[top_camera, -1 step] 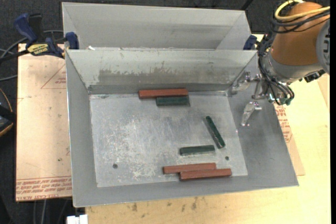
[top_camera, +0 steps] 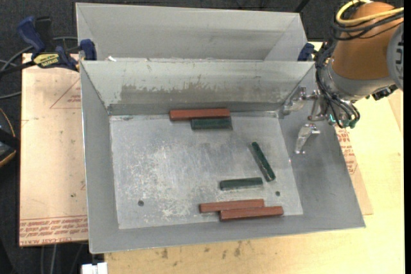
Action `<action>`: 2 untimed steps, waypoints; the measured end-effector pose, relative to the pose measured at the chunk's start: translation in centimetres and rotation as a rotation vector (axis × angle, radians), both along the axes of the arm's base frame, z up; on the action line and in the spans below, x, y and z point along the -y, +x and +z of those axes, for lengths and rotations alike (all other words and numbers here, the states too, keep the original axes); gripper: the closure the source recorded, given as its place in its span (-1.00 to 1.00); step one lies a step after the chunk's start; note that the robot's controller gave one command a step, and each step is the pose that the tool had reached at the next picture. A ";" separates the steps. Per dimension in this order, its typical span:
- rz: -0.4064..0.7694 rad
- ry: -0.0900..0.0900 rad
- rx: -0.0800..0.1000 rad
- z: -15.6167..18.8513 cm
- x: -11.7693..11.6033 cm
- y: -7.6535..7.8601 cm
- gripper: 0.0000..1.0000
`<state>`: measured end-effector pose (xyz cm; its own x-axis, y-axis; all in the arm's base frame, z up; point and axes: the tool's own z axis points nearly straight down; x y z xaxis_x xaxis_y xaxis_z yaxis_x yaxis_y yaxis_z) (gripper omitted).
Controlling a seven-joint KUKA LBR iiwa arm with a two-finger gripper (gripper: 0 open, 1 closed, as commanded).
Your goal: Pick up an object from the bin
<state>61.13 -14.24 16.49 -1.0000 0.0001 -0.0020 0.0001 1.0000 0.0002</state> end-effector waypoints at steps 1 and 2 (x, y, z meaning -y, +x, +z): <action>0.016 -0.001 0.002 -4.1 -1.5 -3.3 -1.00; 0.209 -0.006 0.030 -8.1 -6.8 -0.3 1.00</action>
Offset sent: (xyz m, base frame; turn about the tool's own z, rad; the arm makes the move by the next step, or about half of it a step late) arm -0.0124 0.0681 -0.0911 -0.2106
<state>60.84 -7.46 8.42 -0.9777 -0.2079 -0.0309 -0.2077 0.9782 -0.0087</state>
